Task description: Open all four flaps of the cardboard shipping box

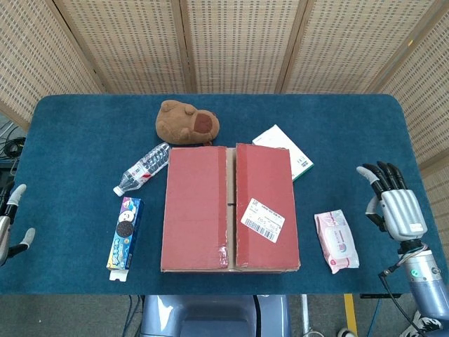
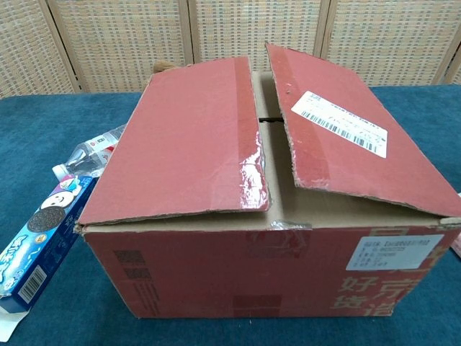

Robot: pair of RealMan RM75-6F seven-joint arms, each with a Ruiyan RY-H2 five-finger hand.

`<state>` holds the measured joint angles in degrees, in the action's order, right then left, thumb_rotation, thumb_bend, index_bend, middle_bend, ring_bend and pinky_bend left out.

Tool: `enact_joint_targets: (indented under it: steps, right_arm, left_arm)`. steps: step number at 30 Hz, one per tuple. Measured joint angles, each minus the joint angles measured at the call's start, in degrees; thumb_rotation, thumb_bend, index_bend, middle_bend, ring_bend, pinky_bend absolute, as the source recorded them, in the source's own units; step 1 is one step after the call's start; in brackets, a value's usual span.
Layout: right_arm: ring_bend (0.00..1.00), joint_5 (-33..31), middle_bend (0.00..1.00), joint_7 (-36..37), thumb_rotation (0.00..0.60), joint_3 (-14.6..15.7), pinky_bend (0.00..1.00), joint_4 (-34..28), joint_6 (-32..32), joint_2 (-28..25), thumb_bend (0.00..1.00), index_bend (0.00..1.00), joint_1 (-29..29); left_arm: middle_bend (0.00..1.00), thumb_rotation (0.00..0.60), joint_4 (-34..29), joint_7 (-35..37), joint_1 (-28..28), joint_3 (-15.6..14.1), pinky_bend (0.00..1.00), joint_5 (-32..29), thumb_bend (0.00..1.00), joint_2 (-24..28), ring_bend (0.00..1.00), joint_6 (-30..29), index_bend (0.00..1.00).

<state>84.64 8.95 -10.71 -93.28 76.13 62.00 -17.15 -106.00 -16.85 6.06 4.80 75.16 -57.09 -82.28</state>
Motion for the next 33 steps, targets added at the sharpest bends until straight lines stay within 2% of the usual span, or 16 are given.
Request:
enact_joint_targets:
  steps: [8,20,26,33]
  right_arm:
    - [0.0,4.8,0.22,11.7,0.6,-1.6,0.02,-1.8,-4.8,-1.7,1.0,0.23,-6.2]
    - [0.01,14.4,0.29,28.6,0.6,-3.5,0.02,-5.7,-15.3,-4.1,1.0,0.29,-22.2]
    - [0.01,15.8,0.31,30.0,0.6,-2.9,0.02,-5.9,-18.5,-3.3,1.0,0.31,-26.8]
    - [0.02,15.4,0.32,27.1,0.6,-1.7,0.02,-4.8,-20.9,-1.3,1.0,0.34,-29.7]
  left_arm:
    - [0.0,0.6,-0.7,-1.2,0.8,-0.1,0.0,-0.5,0.38,0.5,0.0,1.2,0.04]
    - [0.0,0.6,-1.1,-3.1,2.3,0.1,0.0,-2.4,0.38,0.3,0.0,3.0,0.04]
    - [0.0,0.6,-0.9,-3.3,2.5,0.0,0.0,-3.2,0.38,0.2,0.0,3.2,0.04]
    - [0.0,0.6,-0.8,-3.1,2.5,-0.1,0.0,-3.8,0.38,0.4,0.0,3.2,0.04]
